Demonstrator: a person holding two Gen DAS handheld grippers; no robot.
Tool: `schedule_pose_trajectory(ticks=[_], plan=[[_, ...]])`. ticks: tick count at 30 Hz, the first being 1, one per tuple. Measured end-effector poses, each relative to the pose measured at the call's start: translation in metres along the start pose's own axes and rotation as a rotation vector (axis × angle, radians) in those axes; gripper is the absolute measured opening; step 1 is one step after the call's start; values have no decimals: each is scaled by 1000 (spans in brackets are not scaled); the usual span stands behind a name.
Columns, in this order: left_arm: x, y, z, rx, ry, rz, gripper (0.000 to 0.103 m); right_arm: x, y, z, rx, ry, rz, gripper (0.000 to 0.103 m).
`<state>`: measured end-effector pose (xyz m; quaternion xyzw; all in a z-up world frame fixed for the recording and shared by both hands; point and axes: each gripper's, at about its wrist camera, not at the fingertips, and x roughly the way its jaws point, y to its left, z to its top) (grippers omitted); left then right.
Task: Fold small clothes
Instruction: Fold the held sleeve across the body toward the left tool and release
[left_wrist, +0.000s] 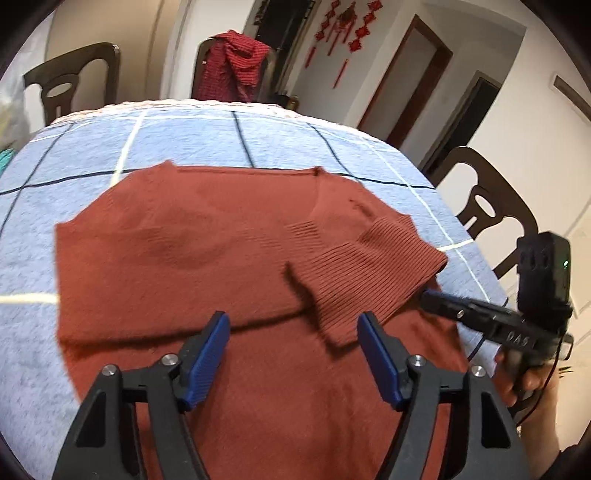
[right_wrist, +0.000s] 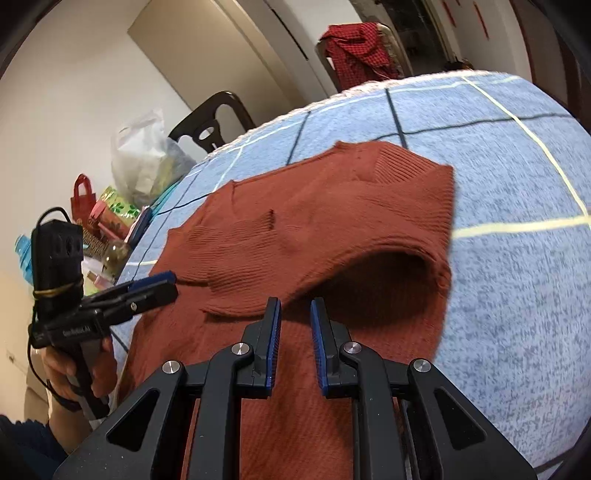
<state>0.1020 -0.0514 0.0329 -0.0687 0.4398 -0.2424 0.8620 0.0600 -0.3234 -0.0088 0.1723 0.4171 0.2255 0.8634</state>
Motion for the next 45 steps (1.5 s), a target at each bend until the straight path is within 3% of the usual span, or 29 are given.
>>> schedule_pose_trajectory(ticks=[4,11,13,15,19,25,32,34,39,43,45], plan=[[22,-8,12,24,36,-9,51,0,-6,-2,4,6,-39,17],[46,-14,24,47,85,-53,32,-1,-13,-3,17,4,-44,17],[47,-17,25,75,93,-68,14,-1,-12,-2,10,-1,-49,17],[45,-21,28,95,96,-88,8,-2,-12,0,2,-13,-66,17],[36,-28,41,128,54,-101,6,-4,-19,9,14,-35,-99,17],[15,-21,66,85,-55,-147,6,-6,-29,14,19,-54,-166,17],[57,20,50,1,67,-33,7,-7,-23,11,-38,-19,-183,17],[52,25,47,-21,51,-40,8,-11,-15,9,-77,-12,-159,17],[28,16,47,26,-28,41,8,-24,-5,15,-99,-83,-140,17],[26,1,44,72,-31,10,8,-7,-18,21,-71,-47,-233,17],[34,-5,35,100,3,5,8,-2,-27,21,-42,-38,-237,11]])
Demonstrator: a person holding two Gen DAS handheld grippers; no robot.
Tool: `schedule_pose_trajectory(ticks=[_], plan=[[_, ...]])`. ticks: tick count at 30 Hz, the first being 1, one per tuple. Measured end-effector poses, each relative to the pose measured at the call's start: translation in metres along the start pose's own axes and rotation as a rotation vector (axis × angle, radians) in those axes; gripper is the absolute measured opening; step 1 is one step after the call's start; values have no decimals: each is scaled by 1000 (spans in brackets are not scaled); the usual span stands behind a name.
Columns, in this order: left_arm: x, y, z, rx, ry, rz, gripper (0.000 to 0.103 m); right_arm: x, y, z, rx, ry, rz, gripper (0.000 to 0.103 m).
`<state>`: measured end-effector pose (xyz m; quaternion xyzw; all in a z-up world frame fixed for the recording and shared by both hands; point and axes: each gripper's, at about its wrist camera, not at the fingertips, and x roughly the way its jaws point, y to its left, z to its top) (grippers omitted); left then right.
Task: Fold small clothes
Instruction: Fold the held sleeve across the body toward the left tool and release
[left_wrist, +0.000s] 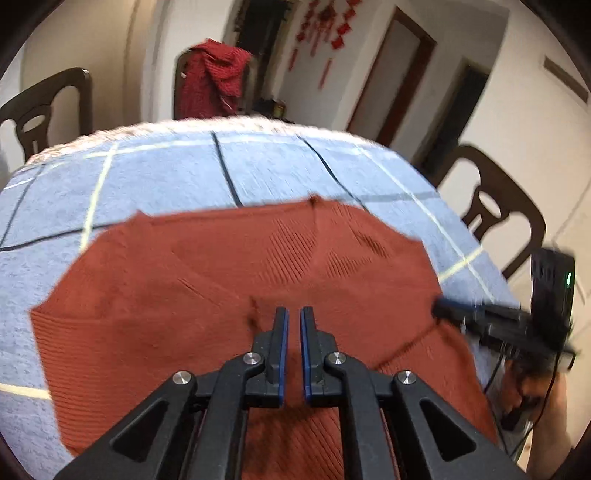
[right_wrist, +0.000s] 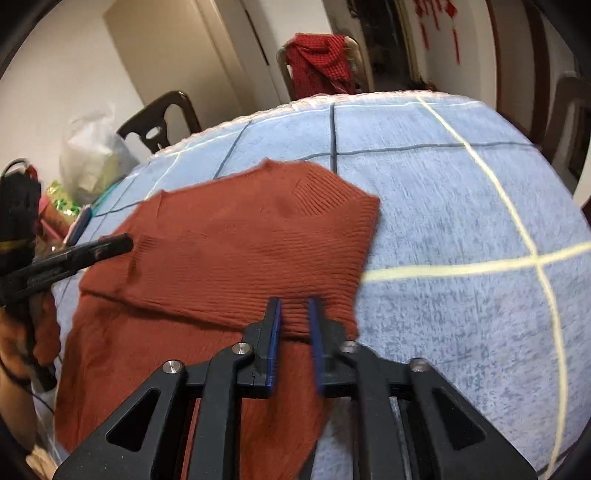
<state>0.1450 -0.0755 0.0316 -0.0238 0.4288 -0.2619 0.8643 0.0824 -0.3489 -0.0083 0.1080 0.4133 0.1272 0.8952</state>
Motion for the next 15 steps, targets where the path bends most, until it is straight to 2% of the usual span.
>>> schedule_pose_trajectory(ticks=[2,4,8,12,15], plan=[[14,-3,-8,21,44,11,8,-4,-2,1,0,-4,0,11],[15,-5,-12,33,25,14,8,-5,-3,2,-6,-3,-6,11],[13,-4,-4,13,33,15,10,-9,-4,6,-1,-8,-12,11],[18,-2,10,8,16,42,18,-9,-2,21,-5,-27,-38,13],[32,5,15,-7,27,72,18,3,-7,36,-1,-33,-49,13]])
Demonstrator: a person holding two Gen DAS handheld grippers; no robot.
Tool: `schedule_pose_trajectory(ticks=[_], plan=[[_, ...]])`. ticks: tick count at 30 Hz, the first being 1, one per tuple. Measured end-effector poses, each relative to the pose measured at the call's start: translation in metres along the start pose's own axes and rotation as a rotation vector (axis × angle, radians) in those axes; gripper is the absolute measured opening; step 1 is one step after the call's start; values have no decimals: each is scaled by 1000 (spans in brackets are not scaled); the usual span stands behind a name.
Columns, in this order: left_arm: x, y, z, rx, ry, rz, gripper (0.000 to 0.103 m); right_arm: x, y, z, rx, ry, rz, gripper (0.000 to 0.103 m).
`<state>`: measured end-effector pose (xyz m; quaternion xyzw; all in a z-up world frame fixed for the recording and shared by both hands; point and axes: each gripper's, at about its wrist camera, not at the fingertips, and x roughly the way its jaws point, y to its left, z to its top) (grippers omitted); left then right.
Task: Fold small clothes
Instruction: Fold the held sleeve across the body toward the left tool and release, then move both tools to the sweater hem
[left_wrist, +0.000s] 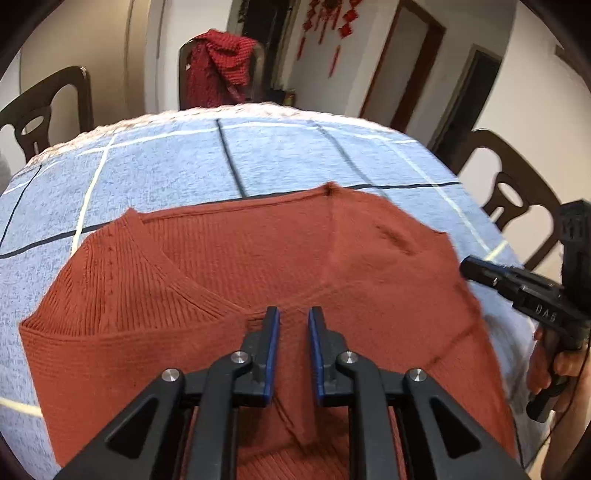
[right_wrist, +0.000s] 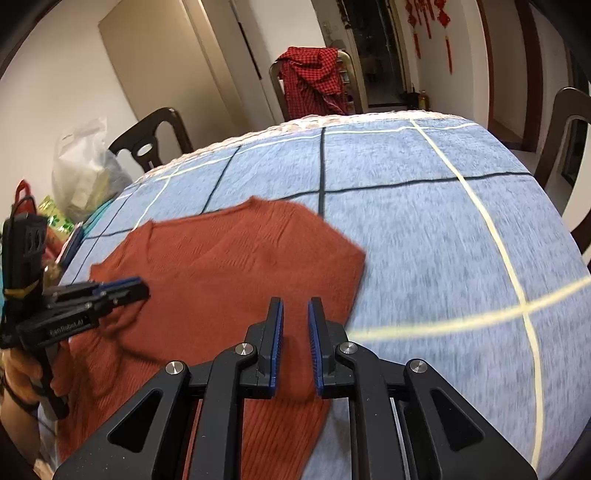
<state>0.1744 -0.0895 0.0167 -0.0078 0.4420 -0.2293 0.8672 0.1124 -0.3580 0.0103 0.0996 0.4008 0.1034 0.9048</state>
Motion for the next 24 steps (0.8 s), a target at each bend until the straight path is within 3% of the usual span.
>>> schedule_pose_trajectory(ticks=[5,14,20,22,24], plan=[[-4,-1,-2,5,-9,5,18,22,-17,10,30,26,-10,14],[-35,-4,-48,57,-20,37,18,-18,13,-33,-74,30,13,14],[-45,0,-47,27,-39,60,19,-19,20,-37,-100,36,-8,14],[-54,4,-52,20,-49,64,19,-28,24,-38,-119,23,-9,16],[-64,10,-59,15,-54,81,24,-37,25,-40,-126,15,10,26]])
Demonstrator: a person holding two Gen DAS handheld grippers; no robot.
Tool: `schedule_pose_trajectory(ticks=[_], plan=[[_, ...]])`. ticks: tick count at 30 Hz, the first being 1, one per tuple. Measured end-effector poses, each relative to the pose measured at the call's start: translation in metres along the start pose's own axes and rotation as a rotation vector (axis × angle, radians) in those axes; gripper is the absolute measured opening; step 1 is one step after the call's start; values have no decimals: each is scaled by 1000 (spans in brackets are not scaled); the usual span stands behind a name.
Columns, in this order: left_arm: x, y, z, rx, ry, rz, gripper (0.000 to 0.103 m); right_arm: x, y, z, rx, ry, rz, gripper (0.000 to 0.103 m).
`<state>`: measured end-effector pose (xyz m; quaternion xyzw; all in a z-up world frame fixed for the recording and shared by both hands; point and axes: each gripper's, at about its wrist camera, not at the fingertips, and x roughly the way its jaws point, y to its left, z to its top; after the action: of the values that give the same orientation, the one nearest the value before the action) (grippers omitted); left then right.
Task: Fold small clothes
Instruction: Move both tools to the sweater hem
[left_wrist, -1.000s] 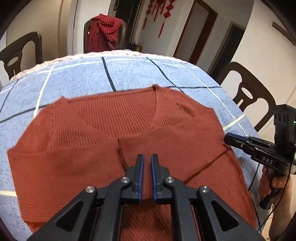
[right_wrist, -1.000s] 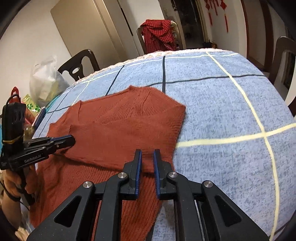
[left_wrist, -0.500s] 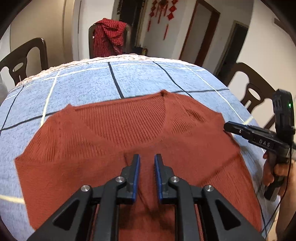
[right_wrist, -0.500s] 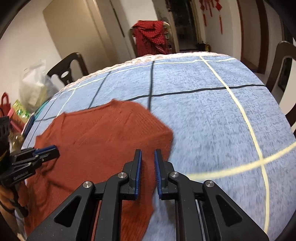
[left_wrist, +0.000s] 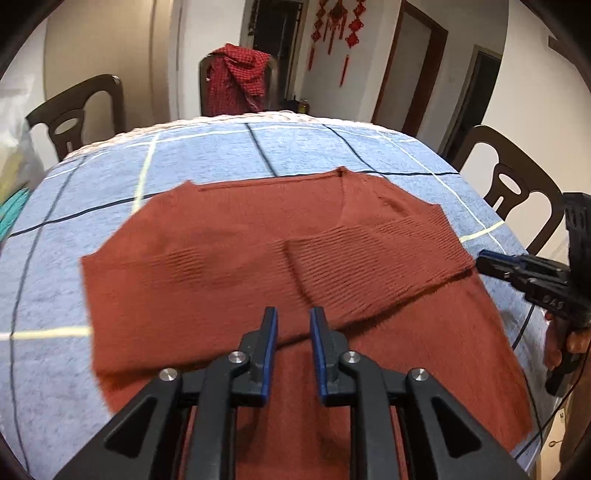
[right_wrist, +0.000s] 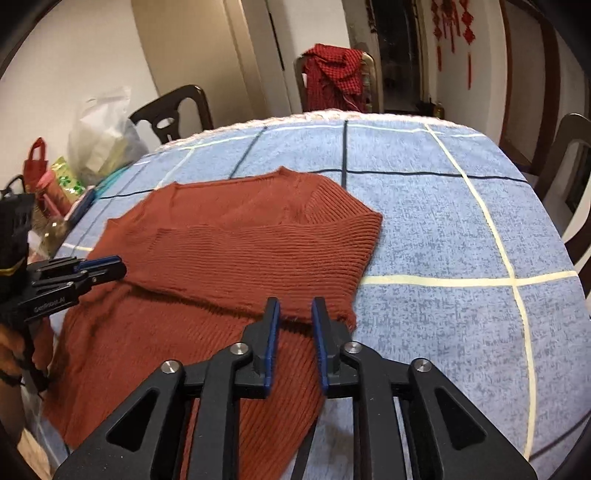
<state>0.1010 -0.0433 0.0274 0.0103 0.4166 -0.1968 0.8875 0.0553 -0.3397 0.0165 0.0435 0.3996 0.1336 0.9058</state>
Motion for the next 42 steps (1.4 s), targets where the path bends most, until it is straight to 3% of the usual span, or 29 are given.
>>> schedule_pose_trajectory(ticks=[3,6,14,22,30,42], plan=[[-16,13,-13,-12,-1,27,26,-13,1,-6,9,-13,38,38],[-32,23,-26,-32,-12,46,27,-24,2,-11,28,-22,82,38],[-72,41,-57,-127,-61,71,36,-47,18,-25,4,-40,98,38],[-83,38,-88,-177,-31,28,38,-59,30,-57,-10,-11,133,38],[-89,38,-122,-257,-1,2,38,-63,20,-96,84,38,163,43],[-96,13,-141,-287,-17,-67,44,-62,20,-122,171,94,302,43]])
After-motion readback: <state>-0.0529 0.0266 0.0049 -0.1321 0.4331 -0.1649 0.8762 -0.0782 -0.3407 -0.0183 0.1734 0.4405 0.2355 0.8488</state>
